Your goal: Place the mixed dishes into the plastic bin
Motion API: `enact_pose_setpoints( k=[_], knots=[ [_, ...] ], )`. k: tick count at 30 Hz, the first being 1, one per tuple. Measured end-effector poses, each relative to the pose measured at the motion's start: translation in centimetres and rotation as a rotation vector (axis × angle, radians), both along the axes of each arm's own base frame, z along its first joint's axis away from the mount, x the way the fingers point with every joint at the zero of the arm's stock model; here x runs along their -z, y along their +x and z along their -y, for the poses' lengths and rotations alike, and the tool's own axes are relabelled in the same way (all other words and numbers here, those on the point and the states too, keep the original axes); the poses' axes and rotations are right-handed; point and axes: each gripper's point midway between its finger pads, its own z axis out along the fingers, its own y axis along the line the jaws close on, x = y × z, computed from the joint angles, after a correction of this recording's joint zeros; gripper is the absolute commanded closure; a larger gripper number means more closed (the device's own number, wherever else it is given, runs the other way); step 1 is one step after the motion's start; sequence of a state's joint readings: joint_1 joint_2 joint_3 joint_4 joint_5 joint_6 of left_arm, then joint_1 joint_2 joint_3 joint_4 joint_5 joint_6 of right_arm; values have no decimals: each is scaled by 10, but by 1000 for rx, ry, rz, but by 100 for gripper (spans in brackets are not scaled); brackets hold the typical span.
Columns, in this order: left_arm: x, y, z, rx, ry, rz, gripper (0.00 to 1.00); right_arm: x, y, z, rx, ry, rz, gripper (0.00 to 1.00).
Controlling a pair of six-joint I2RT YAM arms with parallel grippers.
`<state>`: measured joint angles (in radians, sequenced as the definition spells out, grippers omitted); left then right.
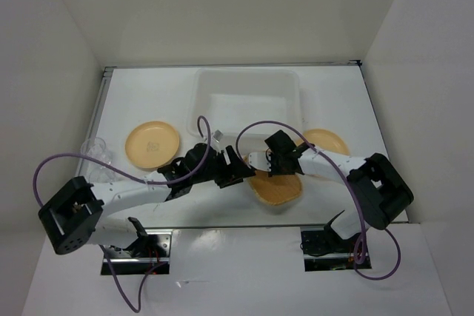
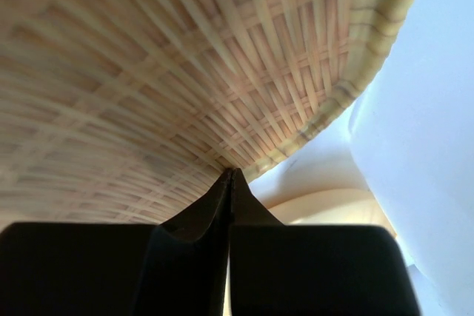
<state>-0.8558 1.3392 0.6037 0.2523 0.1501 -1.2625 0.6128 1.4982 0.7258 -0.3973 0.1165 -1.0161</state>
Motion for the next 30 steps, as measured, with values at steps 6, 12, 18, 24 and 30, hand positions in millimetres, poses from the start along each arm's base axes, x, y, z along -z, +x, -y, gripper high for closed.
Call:
enact_pose_setpoints(
  k=[6, 12, 18, 24, 30],
  knots=[
    [-40, 6, 11, -32, -128, 63, 27, 1, -3, -7, -16, 16, -10, 100],
    [-28, -4, 22, -7, -120, 32, 27, 1, -3, -7, -16, 16, -10, 100],
    [-20, -7, 23, -4, -103, 7, 28, 1, -3, -7, -16, 16, -10, 100],
    [-16, -9, 21, -29, -87, -18, 28, 1, -3, -7, -16, 16, -10, 100],
    [3, -11, 9, -68, -2, -59, 29, 1, -3, -7, -16, 16, -10, 100]
  ],
)
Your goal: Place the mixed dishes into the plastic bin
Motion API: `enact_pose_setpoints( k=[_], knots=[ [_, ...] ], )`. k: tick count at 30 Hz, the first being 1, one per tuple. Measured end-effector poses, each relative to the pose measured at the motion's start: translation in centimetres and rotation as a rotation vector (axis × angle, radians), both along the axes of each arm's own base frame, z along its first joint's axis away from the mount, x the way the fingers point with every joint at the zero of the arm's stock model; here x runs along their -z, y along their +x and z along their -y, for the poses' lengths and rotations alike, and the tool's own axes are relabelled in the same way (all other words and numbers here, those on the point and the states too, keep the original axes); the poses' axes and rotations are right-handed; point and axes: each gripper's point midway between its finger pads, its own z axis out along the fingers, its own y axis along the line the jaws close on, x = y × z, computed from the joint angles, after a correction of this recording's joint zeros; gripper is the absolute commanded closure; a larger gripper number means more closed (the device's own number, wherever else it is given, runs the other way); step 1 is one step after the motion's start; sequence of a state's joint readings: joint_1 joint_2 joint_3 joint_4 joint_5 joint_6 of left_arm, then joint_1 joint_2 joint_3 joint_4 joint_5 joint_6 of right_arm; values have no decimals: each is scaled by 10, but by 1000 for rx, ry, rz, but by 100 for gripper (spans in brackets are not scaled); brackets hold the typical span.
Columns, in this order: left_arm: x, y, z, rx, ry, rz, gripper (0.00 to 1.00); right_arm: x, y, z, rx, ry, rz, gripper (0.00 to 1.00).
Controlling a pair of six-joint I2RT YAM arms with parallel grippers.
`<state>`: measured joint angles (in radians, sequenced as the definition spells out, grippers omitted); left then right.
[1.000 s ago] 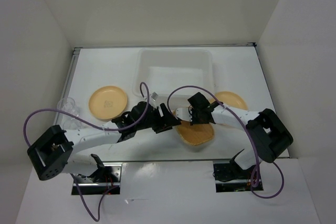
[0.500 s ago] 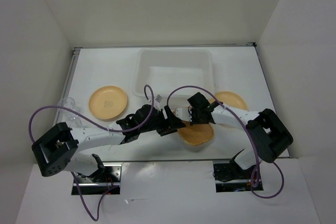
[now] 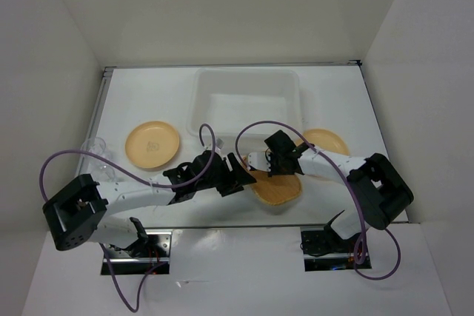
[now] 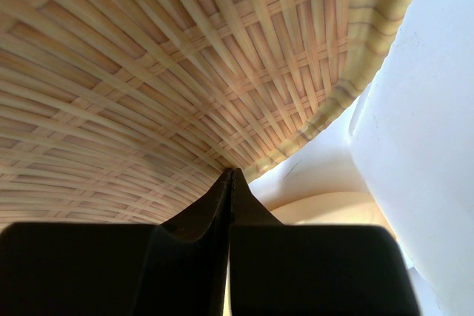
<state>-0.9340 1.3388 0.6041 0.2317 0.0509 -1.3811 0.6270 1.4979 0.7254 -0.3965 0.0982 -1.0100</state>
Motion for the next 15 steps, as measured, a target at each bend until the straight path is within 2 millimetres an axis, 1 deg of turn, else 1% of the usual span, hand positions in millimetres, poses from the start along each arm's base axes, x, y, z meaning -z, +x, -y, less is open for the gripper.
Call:
enact_pose_setpoints(
  k=[4, 6, 12, 15],
  knots=[
    [-1, 1, -4, -25, 8, -7, 29, 0, 0, 0, 0, 0, 0, 100],
    [2, 2, -4, -29, 15, -10, 28, 0, 0, 0, 0, -1, 0, 100],
    [32, 6, 3, -21, 84, -60, 28, 0, 0, 0, 0, 0, 0, 100],
    [36, 7, 7, -15, 92, -69, 28, 0, 0, 0, 2, 1, 0, 100]
  ],
)
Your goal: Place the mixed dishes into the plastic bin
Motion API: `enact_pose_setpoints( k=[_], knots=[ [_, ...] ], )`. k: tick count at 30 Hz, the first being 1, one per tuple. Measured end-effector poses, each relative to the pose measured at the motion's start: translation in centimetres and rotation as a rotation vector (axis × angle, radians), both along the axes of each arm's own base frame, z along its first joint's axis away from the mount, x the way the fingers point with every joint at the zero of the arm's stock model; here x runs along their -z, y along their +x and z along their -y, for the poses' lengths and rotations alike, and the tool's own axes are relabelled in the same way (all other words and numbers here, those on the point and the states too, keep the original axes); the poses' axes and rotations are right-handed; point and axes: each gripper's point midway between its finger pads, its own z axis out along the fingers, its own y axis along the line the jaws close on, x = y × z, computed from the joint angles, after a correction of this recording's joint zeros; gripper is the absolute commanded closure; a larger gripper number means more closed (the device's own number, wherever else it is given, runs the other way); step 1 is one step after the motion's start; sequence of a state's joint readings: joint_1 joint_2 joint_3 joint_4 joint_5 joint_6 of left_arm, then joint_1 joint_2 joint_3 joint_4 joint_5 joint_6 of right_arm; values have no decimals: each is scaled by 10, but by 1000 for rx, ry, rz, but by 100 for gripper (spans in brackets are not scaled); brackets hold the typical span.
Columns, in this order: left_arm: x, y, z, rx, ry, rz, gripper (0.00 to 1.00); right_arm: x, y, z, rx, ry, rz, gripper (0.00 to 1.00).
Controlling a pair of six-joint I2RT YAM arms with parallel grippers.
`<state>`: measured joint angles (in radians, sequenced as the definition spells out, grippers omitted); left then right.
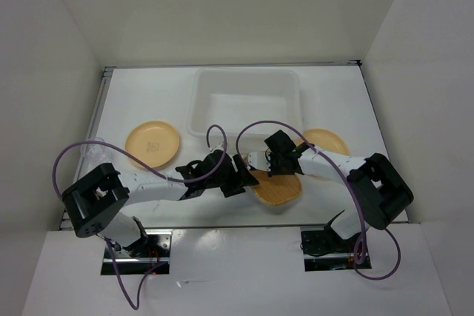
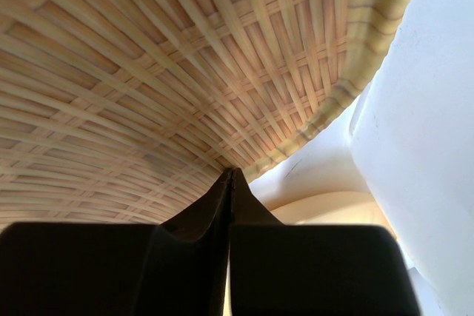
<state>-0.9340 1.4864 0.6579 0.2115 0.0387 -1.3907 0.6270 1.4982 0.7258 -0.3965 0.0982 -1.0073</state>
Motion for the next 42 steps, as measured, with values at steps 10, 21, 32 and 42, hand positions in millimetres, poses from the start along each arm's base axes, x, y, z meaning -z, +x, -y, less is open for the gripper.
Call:
enact_pose_setpoints(
  k=[10, 21, 32, 42],
  knots=[
    [-4, 9, 14, 15, -19, 16, 44, 0, 0, 2, 21, -2, 2, 100],
    [-7, 20, 21, -34, -48, -32, 100, 0, -2, 9, 32, -36, -2, 100],
    [-4, 20, 20, -35, -14, -55, 100, -1, -5, 9, 34, -31, -13, 96],
    [-46, -12, -6, 44, 20, -8, 100, -76, -48, -15, -32, 243, -47, 64]
  ],
)
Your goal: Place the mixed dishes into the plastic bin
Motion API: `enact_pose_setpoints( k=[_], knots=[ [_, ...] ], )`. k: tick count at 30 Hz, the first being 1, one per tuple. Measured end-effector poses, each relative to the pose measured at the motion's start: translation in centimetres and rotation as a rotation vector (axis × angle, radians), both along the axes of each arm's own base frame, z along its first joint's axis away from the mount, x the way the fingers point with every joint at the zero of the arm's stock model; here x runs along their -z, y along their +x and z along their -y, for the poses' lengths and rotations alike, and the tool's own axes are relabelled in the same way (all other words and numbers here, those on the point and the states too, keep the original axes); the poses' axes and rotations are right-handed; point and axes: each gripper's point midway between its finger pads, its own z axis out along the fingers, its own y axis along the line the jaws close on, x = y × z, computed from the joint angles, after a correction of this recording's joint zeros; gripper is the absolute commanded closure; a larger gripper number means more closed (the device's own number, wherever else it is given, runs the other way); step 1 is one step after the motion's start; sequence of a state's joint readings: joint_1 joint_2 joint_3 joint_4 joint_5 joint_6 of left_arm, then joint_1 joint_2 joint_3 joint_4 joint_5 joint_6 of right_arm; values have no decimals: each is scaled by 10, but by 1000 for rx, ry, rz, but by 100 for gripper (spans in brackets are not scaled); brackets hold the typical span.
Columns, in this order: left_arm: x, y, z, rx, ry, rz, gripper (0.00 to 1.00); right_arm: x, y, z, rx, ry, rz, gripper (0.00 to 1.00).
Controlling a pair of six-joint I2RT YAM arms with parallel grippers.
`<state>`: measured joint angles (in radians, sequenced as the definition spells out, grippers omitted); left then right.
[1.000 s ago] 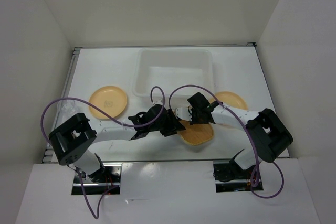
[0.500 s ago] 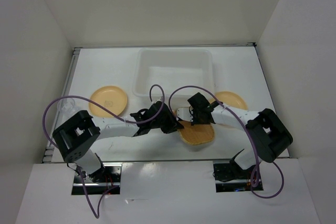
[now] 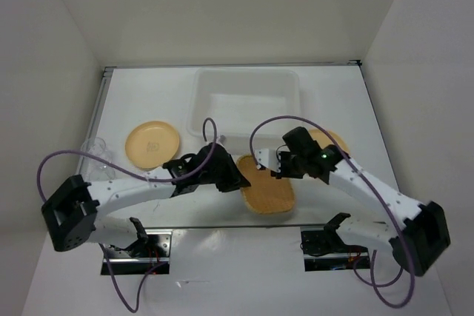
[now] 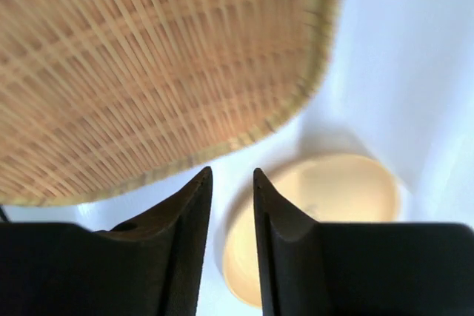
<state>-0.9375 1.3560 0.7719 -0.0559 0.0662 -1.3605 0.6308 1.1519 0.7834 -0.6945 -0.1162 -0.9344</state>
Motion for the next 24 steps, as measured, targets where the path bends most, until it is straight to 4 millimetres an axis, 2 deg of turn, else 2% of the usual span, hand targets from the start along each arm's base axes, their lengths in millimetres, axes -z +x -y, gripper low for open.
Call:
enact_pose_setpoints(
  k=[3, 7, 9, 12, 15, 17, 18, 19, 21, 24],
  knots=[
    [-26, -11, -13, 6, -35, 24, 100, -57, -8, -3, -19, 141, 137, 57],
    [-66, -25, -35, 3, -93, 70, 100, -130, -22, 6, 22, 320, 321, 57],
    [-85, -28, -48, 7, -109, 101, 100, -153, -26, 13, 85, 381, 367, 57],
    [-118, -16, -64, 1, -114, 154, 100, -164, -25, 25, 215, 426, 382, 42],
    [-153, 18, -68, -7, -108, 215, 100, -167, -24, 42, 356, 465, 417, 31],
    [-169, 48, -61, 18, -87, 251, 100, -166, -22, 55, 450, 490, 456, 26],
    [-177, 65, -56, 36, -76, 265, 100, -164, -21, 61, 493, 500, 472, 18],
    [-181, 81, -50, 65, -59, 271, 100, -162, -19, 68, 540, 509, 489, 14],
    [-182, 123, -36, 120, -24, 290, 100, -153, -15, 80, 631, 514, 512, 4],
    [-162, 182, -33, 154, 35, 297, 100, -143, -14, 94, 717, 511, 526, 2]
  ],
)
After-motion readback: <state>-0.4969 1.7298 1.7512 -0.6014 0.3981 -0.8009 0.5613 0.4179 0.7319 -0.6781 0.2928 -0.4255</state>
